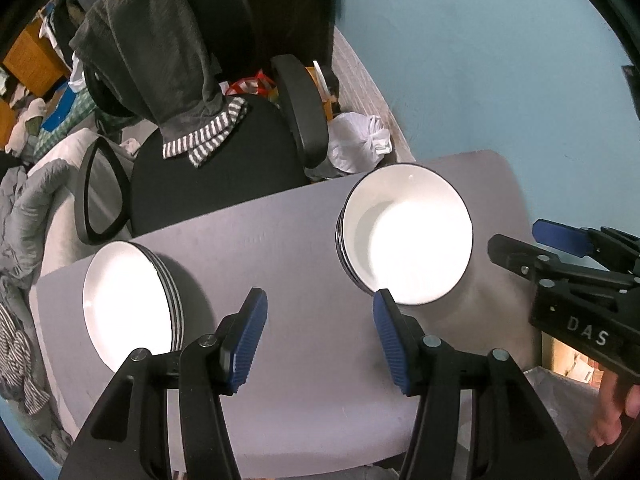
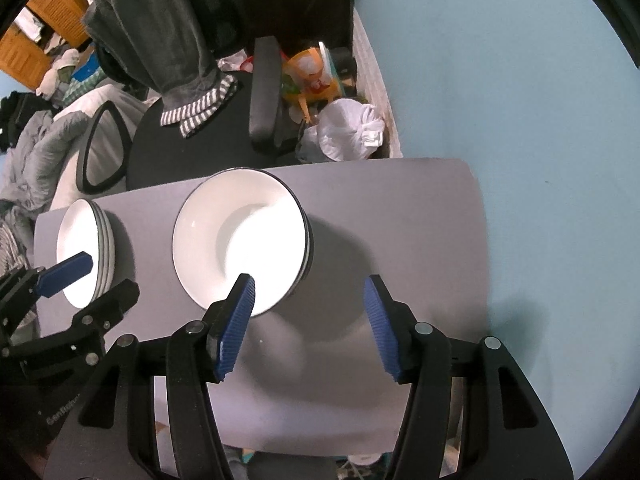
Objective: Organize plates and bowls
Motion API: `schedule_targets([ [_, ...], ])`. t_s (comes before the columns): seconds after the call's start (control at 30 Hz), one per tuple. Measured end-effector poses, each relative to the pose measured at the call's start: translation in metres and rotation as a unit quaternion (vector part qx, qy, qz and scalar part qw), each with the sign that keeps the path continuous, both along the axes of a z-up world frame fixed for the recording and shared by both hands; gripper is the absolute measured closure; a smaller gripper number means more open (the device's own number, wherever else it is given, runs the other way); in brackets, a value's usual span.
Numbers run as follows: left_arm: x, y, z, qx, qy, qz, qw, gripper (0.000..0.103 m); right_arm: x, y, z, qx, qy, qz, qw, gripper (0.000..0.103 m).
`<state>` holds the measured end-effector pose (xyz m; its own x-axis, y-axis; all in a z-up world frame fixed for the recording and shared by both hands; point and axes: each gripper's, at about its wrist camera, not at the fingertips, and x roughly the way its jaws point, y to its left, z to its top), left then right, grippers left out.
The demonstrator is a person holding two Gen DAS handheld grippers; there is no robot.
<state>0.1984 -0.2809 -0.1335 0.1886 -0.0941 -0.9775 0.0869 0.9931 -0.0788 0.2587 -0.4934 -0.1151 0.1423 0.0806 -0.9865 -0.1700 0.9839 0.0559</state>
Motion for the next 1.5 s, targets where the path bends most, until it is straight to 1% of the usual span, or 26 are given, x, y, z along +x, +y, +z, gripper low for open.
schedule_targets([
  [0.23,-0.011,0.009,-0.002,-0.022,0.014,0.013,0.9996,0.046,-0.011,0.001,0.009,-0.026,-0.026,0.013,0.999,0.045],
  [0.33,-0.017,0.014,-0.004,-0.03,0.014,0.021,0.9992,0.033,-0.014,0.002,0.011,-0.027,-0.03,0.019,0.999,0.045],
  [0.4,-0.019,0.018,-0.004,-0.032,0.011,0.026,0.9991,0.033,-0.017,0.002,0.012,-0.027,-0.031,0.023,0.999,0.045],
  [0.73,-0.011,0.038,-0.015,-0.054,0.029,0.052,0.9968,0.033,-0.017,-0.001,0.004,-0.031,-0.022,0.026,0.999,0.045],
  [0.83,-0.007,0.039,-0.02,-0.058,0.036,0.052,0.9963,0.032,-0.012,-0.005,-0.003,-0.028,-0.012,0.025,0.999,0.045],
  [0.93,-0.001,0.039,-0.025,-0.07,0.044,0.053,0.9952,0.032,-0.007,-0.009,-0.011,-0.02,0.0,0.021,1.0,0.045],
  [1.0,0.005,0.038,-0.029,-0.081,0.051,0.055,0.9939,0.03,-0.005,-0.012,-0.015,-0.012,0.008,0.018,1.0,0.045],
  [1.1,0.014,0.036,-0.034,-0.097,0.056,0.059,0.9919,0.023,0.002,-0.016,-0.023,0.008,0.021,0.011,1.0,0.045],
  [1.33,0.03,0.024,-0.051,-0.116,0.073,0.055,0.9891,0.023,0.022,-0.016,-0.046,0.04,0.052,0.01,0.998,0.044],
  [1.5,0.043,0.021,-0.068,-0.118,0.095,0.071,0.9859,0.023,0.034,-0.014,-0.063,0.05,0.071,0.008,0.996,0.044],
])
